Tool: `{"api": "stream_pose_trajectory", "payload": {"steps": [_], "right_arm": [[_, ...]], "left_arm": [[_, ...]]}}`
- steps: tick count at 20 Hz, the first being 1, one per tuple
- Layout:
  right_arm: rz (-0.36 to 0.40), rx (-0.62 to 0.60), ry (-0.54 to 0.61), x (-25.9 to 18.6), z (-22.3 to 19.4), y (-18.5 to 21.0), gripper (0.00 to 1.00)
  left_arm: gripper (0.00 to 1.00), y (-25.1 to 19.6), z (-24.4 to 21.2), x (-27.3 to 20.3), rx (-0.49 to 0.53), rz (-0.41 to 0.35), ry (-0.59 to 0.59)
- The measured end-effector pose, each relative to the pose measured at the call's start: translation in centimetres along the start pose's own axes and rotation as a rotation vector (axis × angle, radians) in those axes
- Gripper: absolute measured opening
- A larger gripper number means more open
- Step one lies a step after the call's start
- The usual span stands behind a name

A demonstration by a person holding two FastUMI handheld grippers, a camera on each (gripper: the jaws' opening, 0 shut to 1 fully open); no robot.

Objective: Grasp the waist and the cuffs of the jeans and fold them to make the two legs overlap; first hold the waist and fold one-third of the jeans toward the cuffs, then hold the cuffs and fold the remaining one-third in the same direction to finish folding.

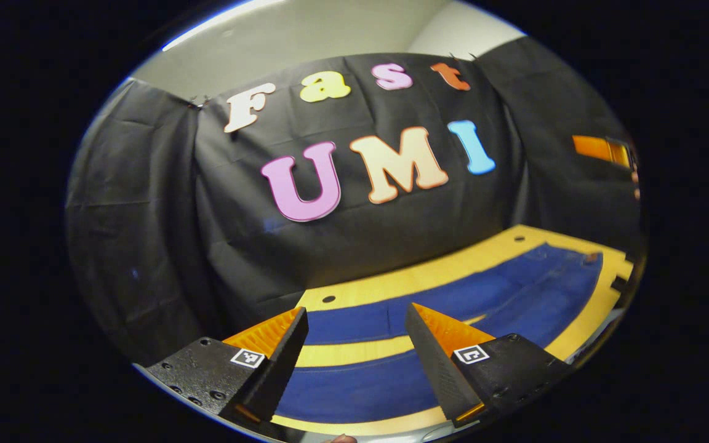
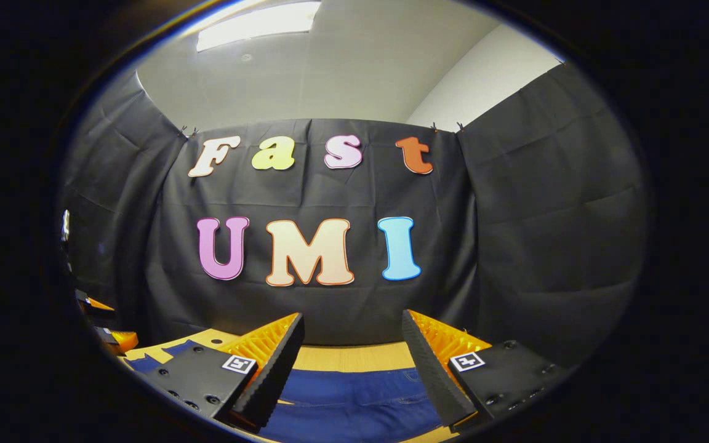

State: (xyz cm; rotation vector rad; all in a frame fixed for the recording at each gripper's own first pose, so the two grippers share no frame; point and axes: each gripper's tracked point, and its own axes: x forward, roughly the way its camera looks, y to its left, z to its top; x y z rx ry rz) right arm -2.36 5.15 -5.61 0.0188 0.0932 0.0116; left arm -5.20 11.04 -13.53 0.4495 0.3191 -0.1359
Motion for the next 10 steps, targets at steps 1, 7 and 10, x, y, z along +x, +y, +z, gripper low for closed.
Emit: {"api": "stream_pose_trajectory", "payload": {"steps": [1,7,10], "right_arm": [[-0.005,-0.006,0.004,-0.2,-0.2,-0.2,1.0],[-0.043,-0.03,0.043,-0.5,-2.0,-2.1,0.98],[-0.057,-0.04,0.05,-0.4,-2.3,-2.9,0.98]], "left_arm": [[0.95,0.2,-1.4,-0.2,0.059,-0.018,0.026],[0.95,1.3,-9.3,-0.5,0.325,-0.105,0.195],[0.95,1.2,-12.5,-0.3,0.43,-0.153,0.265]]}}
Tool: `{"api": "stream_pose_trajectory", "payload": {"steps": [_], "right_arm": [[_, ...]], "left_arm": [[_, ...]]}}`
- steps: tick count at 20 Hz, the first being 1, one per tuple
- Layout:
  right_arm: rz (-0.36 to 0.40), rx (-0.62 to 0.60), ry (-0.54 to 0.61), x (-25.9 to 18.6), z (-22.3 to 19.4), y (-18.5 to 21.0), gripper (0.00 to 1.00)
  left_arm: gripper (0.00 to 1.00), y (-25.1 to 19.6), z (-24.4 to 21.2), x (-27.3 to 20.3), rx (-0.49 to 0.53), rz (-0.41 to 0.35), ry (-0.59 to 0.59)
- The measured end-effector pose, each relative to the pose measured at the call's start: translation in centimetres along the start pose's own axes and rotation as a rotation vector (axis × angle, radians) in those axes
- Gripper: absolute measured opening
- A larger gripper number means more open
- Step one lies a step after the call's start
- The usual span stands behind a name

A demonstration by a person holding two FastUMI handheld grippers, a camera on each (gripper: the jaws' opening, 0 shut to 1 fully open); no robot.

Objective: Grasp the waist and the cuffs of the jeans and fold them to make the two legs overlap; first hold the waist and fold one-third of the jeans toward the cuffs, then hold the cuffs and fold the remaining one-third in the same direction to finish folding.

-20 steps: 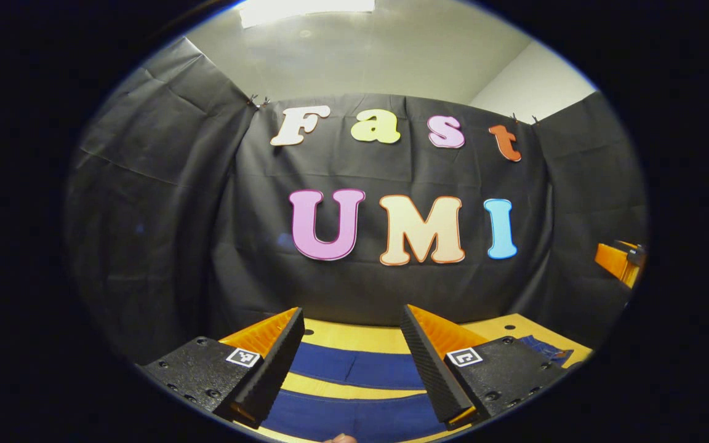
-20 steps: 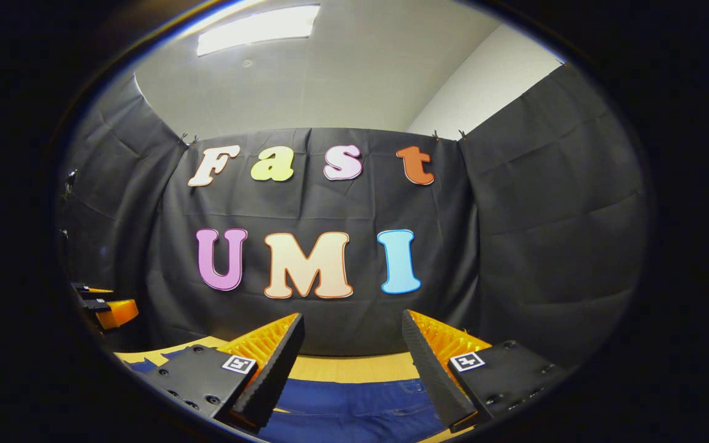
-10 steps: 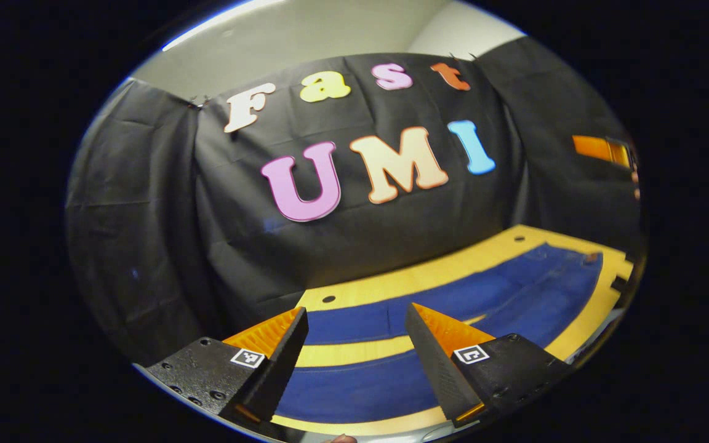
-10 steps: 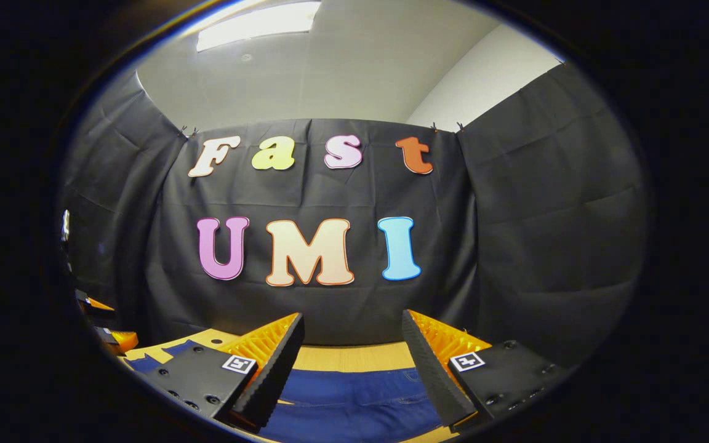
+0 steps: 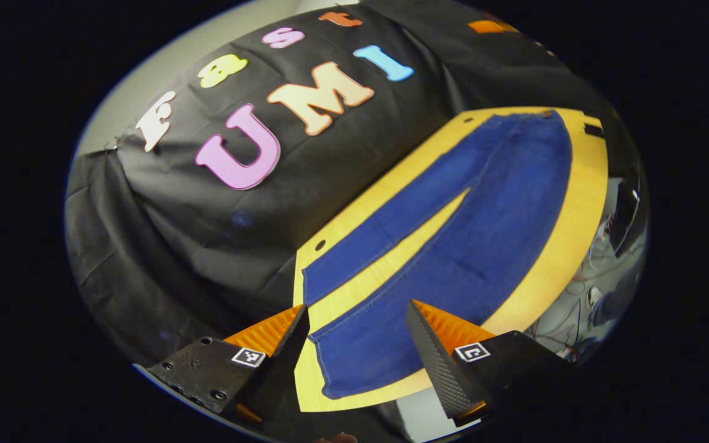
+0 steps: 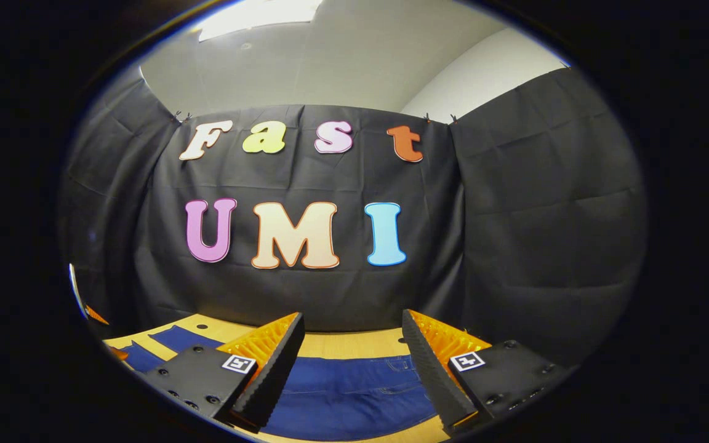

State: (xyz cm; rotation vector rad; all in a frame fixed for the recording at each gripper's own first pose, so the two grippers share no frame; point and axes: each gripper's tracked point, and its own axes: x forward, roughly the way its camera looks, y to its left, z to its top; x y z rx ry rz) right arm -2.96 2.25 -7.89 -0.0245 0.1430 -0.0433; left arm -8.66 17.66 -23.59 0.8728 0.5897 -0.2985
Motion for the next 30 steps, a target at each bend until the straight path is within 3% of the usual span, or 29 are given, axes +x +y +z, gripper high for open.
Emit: {"api": "stream_pose_trajectory", "payload": {"steps": [8,12,18,23,25,26,29,30], "right_arm": [[-0.031,-0.038,0.046,-0.4,-2.3,-1.8,1.0],[-0.055,-0.038,0.067,-0.5,-3.3,-2.7,0.98],[-0.076,-0.053,0.075,-0.6,-3.8,-3.2,0.98],[-0.093,-0.057,0.088,-0.8,-4.2,-3.0,0.98],[-0.102,-0.065,0.085,-1.1,-3.9,-3.2,0.99],[-0.106,-0.067,0.081,-1.2,-3.8,-3.3,0.98],[-0.113,-0.086,0.086,-1.4,-3.9,-4.0,0.98],[-0.114,-0.098,0.089,-1.3,-4.0,-4.5,0.98]], "left_arm": [[0.95,-2.3,-7.5,2.6,0.255,-0.105,0.183],[0.95,-3.1,-10.1,3.2,0.324,-0.146,0.245],[0.94,-4.1,-11.3,4.3,0.408,-0.207,0.26],[0.85,-4.0,-10.5,6.6,0.488,-0.235,0.228],[0.83,-4.5,-10.9,7.4,0.483,-0.287,0.244],[0.8,-4.8,-11.3,7.6,0.482,-0.316,0.253],[0.27,-6.1,-11.9,6.8,0.481,-0.378,0.292],[0.17,-6.2,-11.8,6.7,0.486,-0.379,0.296]]}}
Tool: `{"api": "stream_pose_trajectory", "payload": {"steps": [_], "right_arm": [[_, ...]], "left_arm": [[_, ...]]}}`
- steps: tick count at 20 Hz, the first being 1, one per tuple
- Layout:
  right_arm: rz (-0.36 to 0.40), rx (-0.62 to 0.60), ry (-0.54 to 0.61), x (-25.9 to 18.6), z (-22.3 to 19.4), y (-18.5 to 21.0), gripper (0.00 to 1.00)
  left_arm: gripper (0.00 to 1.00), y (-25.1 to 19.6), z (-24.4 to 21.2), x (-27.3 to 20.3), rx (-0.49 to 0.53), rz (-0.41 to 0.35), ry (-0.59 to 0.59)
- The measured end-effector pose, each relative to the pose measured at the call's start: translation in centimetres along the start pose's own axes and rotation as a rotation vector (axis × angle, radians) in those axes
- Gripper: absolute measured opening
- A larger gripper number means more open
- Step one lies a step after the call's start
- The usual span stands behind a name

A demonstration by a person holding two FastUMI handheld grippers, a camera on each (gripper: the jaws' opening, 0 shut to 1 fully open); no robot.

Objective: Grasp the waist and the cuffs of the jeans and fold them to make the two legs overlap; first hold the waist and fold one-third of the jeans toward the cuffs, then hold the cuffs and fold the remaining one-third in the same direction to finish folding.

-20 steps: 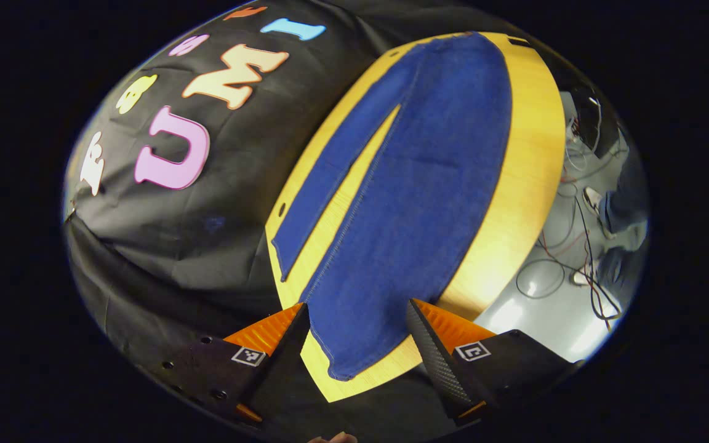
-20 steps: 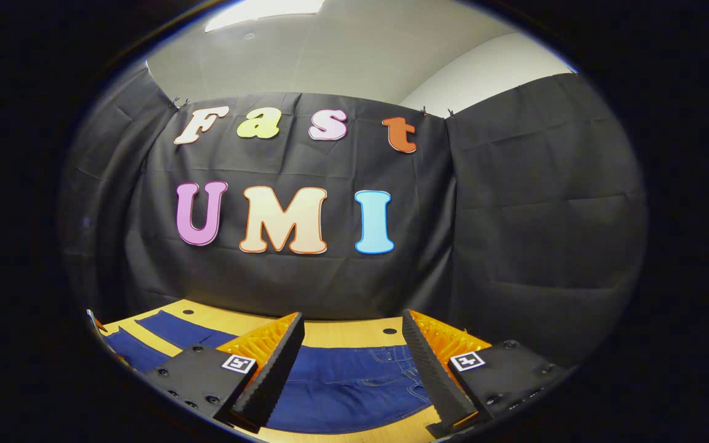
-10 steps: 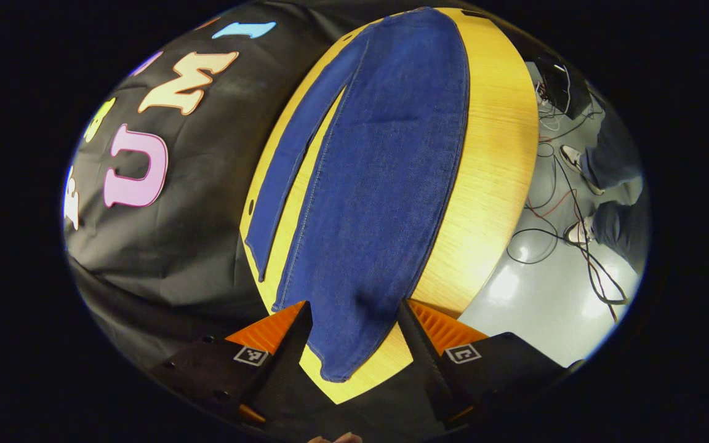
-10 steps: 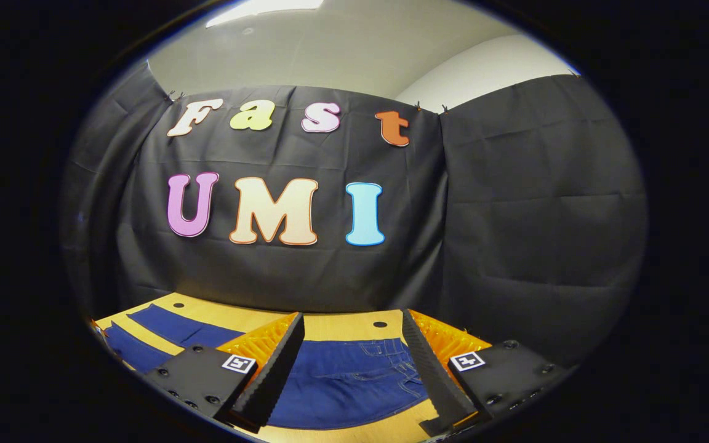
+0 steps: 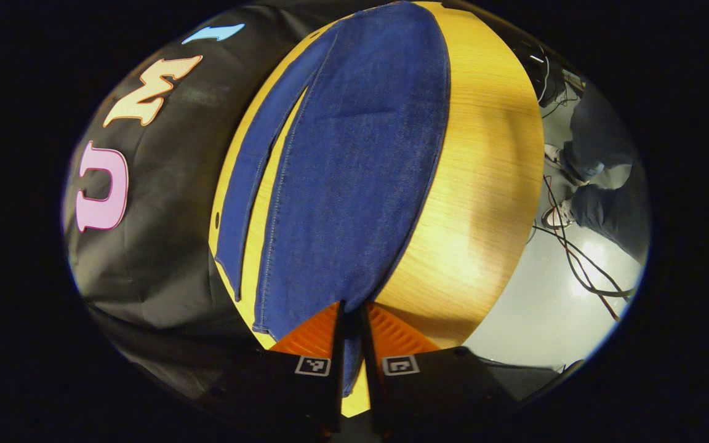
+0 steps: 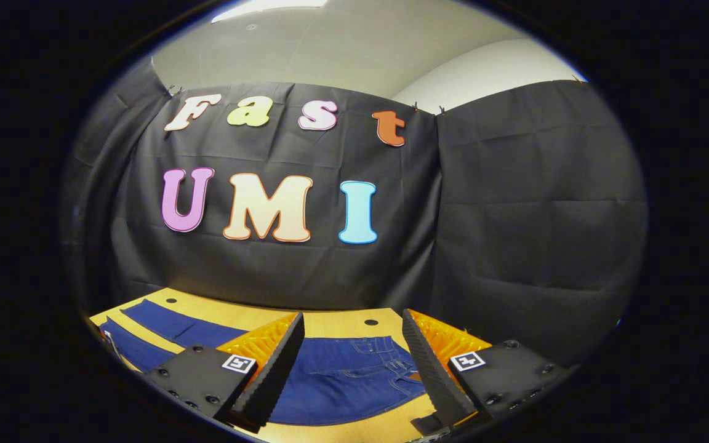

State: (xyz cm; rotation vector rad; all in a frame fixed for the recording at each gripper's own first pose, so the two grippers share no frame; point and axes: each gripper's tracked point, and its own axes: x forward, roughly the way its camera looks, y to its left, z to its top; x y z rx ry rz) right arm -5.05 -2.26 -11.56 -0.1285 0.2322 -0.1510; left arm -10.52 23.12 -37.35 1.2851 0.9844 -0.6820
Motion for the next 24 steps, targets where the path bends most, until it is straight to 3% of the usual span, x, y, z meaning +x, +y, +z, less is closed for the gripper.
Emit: {"api": "stream_pose_trajectory", "payload": {"steps": [1,5,9,18,24], "right_arm": [[0.002,-0.018,0.002,0.2,-0.2,-0.4,0.98],[0.032,-0.161,0.045,1.4,-2.7,-2.6,0.98],[0.095,-0.343,0.111,2.7,-6.7,-4.1,1.0],[0.284,-0.717,0.346,4.2,-19.9,-6.1,0.99],[0.402,-0.919,0.47,4.2,-26.4,-7.0,0.99]], "left_arm": [[0.07,0.2,0.1,0.1,0.001,0.018,-0.003],[0.0,0.1,0.1,0.0,-0.067,0.026,-0.003],[0.0,0.4,0.1,0.4,-0.124,0.011,-0.002],[0.0,0.5,0.0,0.6,-0.11,0.041,0.043],[0.0,0.5,-0.1,0.7,-0.111,0.049,0.065]]}}
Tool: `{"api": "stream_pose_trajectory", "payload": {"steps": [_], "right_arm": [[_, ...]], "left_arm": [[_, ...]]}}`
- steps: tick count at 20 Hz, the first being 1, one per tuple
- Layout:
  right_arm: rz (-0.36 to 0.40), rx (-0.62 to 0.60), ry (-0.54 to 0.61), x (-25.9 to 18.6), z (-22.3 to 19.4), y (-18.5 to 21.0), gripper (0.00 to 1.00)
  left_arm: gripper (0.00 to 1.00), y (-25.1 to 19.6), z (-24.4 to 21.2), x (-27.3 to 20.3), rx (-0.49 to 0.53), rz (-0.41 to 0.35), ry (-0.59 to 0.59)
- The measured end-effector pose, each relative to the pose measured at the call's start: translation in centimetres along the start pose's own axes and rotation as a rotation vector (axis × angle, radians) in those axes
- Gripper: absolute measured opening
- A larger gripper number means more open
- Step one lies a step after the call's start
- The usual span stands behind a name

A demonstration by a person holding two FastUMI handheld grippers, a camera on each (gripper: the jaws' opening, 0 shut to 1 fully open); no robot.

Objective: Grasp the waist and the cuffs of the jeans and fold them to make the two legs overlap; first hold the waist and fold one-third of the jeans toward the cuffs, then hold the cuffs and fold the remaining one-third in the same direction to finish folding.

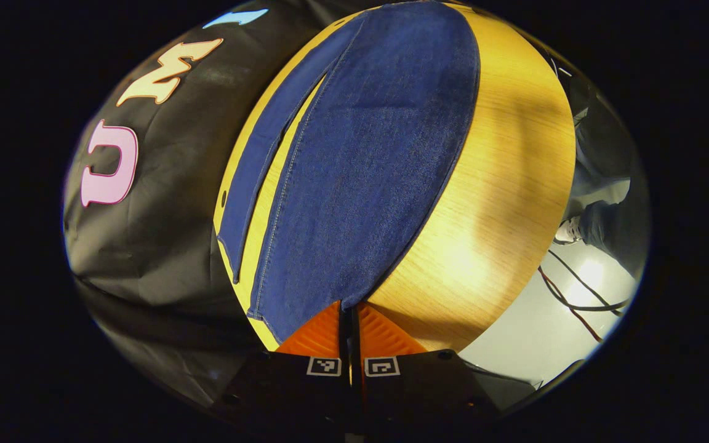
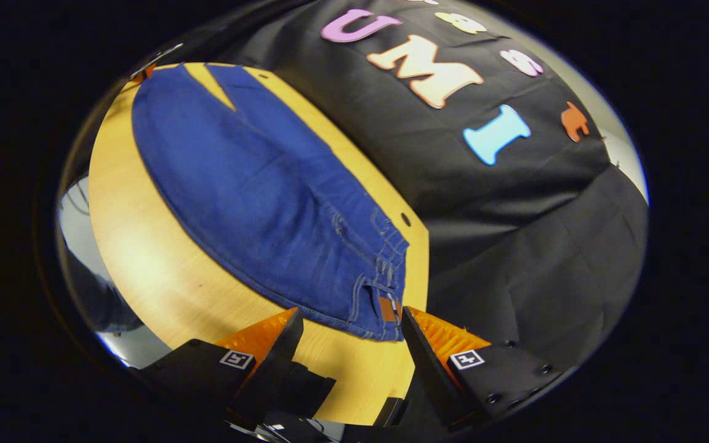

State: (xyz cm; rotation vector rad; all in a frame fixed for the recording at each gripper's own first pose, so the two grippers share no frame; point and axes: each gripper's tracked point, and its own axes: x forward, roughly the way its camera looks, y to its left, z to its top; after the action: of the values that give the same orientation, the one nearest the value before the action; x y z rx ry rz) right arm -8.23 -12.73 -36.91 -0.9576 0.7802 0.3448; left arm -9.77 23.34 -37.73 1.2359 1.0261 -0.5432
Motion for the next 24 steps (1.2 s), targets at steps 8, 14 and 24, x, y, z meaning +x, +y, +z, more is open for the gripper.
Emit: {"api": "stream_pose_trajectory", "payload": {"steps": [8,14,24], "right_arm": [[0.11,-0.175,0.066,3.5,-1.3,2.6,0.98],[0.095,-0.275,0.069,6.6,-0.6,2.4,0.7],[0.042,-0.092,0.099,6.4,0.9,0.7,0.03]], "left_arm": [[0.0,0.0,0.0,0.0,-0.01,0.002,0.019],[0.0,0.1,-0.1,0.0,-0.011,-0.002,0.03],[0.0,1.8,0.2,-0.6,-0.187,0.021,0.056]]}}
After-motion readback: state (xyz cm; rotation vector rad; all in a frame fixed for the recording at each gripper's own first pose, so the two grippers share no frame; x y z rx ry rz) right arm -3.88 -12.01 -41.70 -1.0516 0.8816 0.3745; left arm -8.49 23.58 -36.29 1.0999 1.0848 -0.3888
